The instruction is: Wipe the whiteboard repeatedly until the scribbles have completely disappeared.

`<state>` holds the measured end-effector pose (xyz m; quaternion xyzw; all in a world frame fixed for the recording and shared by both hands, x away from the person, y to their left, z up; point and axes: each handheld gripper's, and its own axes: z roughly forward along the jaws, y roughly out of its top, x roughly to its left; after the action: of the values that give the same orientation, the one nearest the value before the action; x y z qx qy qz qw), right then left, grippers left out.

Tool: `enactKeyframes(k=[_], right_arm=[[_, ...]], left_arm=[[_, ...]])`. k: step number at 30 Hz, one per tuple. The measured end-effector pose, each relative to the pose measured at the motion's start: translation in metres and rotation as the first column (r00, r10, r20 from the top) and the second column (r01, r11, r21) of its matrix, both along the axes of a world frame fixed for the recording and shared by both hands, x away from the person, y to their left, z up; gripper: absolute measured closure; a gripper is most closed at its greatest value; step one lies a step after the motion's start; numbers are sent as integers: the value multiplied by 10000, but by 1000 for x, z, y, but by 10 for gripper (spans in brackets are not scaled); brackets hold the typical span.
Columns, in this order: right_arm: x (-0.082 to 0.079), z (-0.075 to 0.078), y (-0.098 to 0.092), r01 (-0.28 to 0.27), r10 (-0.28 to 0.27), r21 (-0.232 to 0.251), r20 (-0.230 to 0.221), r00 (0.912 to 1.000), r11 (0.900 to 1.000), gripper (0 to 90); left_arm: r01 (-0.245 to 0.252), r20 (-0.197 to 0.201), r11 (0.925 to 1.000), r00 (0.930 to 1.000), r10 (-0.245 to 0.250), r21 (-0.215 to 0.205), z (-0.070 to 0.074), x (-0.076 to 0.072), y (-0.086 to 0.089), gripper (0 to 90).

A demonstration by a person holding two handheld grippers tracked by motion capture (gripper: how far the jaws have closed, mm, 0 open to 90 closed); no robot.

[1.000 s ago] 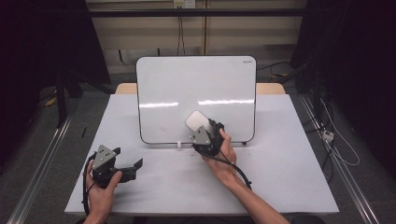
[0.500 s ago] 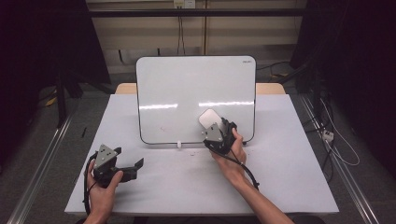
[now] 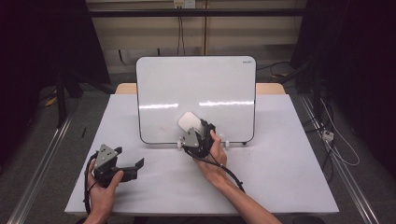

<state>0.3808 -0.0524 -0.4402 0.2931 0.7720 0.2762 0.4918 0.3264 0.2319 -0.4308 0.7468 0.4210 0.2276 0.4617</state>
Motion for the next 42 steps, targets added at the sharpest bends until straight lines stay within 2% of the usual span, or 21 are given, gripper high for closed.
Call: enactKeyframes(k=[8,23,30,34,42], right_arm=[[6,6,15,-101,100,-59,-90,9999,9999,312],[28,28,51,-453,450,-342,-89,9989,9984,315],[30,27,59,-508,507,-531,-29,9987,9973,314],[29,25,66,-834,834,-929,-38,9965,9922,315],[25,18,89,-1314,1298,-1001,-219,9913,9863,316]], left_arm=[[-25,-5,10000,10000,25,-37,0,0,-1,59],[-17,-1,10000,10000,17,-46,1,0,1,59],[-58,28,10000,10000,58,-75,1,-2,2,59],[-150,57,9998,9999,151,-113,1,-1,3,59],[-132,75,9998,9999,133,-143,1,-2,3,59]])
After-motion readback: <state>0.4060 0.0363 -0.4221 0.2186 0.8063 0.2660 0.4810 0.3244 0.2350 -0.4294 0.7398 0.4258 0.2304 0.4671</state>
